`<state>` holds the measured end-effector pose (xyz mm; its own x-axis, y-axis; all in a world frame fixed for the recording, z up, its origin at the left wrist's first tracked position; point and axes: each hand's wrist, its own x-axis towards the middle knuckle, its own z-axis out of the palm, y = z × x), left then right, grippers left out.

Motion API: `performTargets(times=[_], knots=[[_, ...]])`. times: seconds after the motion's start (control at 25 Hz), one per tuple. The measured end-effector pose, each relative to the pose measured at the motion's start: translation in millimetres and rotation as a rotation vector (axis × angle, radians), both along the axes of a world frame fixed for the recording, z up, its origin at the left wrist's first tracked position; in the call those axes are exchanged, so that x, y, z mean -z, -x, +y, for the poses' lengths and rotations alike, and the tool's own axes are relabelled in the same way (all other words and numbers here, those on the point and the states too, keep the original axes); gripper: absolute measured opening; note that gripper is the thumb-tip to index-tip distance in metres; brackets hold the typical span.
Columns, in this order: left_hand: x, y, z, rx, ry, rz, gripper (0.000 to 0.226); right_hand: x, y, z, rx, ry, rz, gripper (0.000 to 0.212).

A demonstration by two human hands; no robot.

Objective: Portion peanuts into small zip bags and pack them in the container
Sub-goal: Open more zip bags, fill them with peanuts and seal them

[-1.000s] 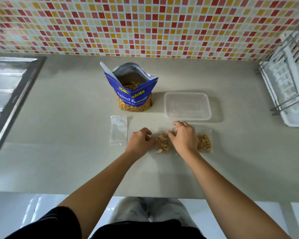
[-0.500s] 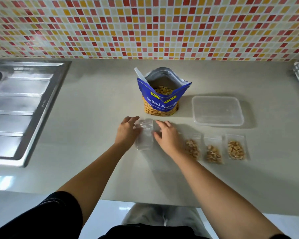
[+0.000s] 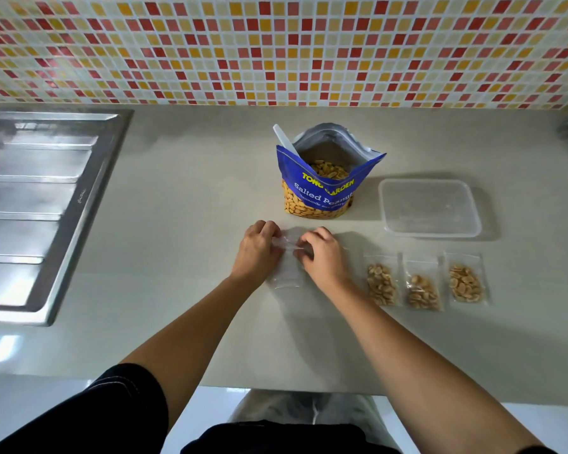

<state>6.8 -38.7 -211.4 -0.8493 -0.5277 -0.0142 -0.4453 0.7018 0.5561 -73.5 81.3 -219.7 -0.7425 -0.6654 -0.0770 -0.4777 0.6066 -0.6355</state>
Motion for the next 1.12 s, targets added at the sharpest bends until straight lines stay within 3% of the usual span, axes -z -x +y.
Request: performTargets(times=[0.16, 0.32, 0.48, 0.64, 0.76, 1.12], knots=[[-6.8, -4.0, -7.9, 0.122, 0.025, 0.015, 0.014, -4.6, -0.9, 1.9, 0.033, 0.125, -0.011, 0.012], [-38.0, -4.8, -20.4, 0.191, -0.134, 0.053, 0.01, -17.8, -2.2, 1.7, 0.127, 0.27, -0.361, 0.008], [-70.5, -2.8, -29.5, -0.01, -0.707, 0.05, 0.007, -31.5, -4.4, 5.4, 0.212, 0.467, -0.684, 0.02], [-82.7, -4.9, -25.0, -0.121, -1.064, 0.103, 0.018, -38.7, -1.8, 17.2, 0.281, 0.522, -0.653, 0.02], [-83.6, -8.7, -21.4, -0.095, -1.061, 0.109, 0.015, -44.1, 1.2, 28.8, 0.26, 0.509, -0.566, 0.018], [-97.3, -6.5, -6.9, -0.01, -0.932, 0.101, 0.008, -70.8, 6.8, 44.3, 0.229, 0.649, -0.569, 0.013]])
